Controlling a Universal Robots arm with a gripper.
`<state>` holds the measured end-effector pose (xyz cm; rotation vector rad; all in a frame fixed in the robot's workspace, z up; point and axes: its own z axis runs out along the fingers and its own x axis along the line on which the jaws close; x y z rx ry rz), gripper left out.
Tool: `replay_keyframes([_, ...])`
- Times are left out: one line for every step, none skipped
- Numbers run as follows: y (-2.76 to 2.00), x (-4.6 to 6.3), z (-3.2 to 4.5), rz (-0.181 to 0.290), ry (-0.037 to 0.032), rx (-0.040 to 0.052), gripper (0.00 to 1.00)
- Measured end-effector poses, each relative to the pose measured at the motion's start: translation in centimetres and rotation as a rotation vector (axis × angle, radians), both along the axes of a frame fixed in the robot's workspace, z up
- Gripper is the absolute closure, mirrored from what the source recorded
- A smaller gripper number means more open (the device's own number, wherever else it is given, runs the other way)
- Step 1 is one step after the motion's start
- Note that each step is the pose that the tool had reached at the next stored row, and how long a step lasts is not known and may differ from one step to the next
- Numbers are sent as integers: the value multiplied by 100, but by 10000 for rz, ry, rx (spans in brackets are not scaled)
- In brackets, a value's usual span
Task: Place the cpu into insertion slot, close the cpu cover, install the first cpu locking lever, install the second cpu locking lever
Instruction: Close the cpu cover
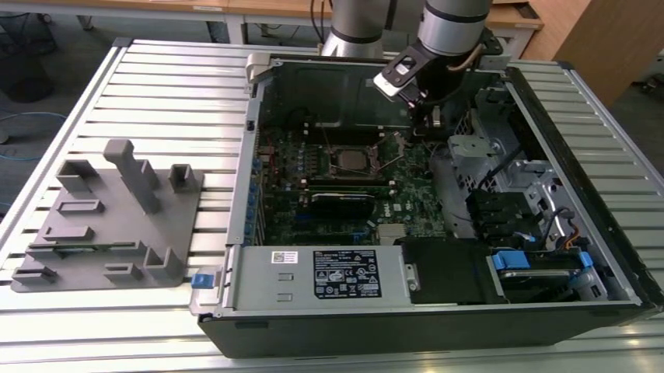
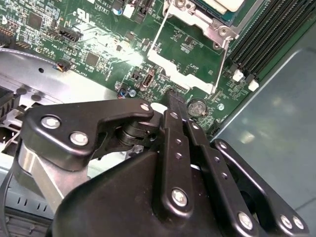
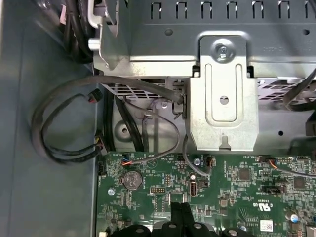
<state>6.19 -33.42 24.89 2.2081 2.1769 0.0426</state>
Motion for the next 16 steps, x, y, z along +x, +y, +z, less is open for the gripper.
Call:
replay_keyframes([0, 0, -16, -1, 0, 0, 89])
replay_keyframes([0, 0, -34, -1, 0, 0, 89])
replay_keyframes([0, 1, -52, 0, -1, 1, 89])
replay_keyframes([0, 1, -65, 1, 0, 1, 89])
replay_keyframes([0, 1, -74, 1, -1, 1, 89])
replay_keyframes([0, 1, -80, 1, 0, 1, 89])
replay_keyframes([0, 1, -81, 1, 0, -3, 89])
replay_keyframes([0, 1, -81, 0, 1, -3, 89])
replay_keyframes([0, 1, -86, 0, 0, 0, 89])
replay_keyframes([0, 1, -90, 1, 0, 0, 89])
replay_keyframes([0, 1, -90, 0, 0, -1, 89])
replay_keyframes([0, 0, -90, 0, 0, 0, 89])
replay_keyframes([0, -2, -90, 0, 0, 1, 89])
replay_keyframes([0, -4, -91, 0, -1, 1, 89])
replay_keyframes([0, -6, -90, 0, 0, 1, 89])
replay_keyframes([0, -6, -90, 1, 0, 0, 89])
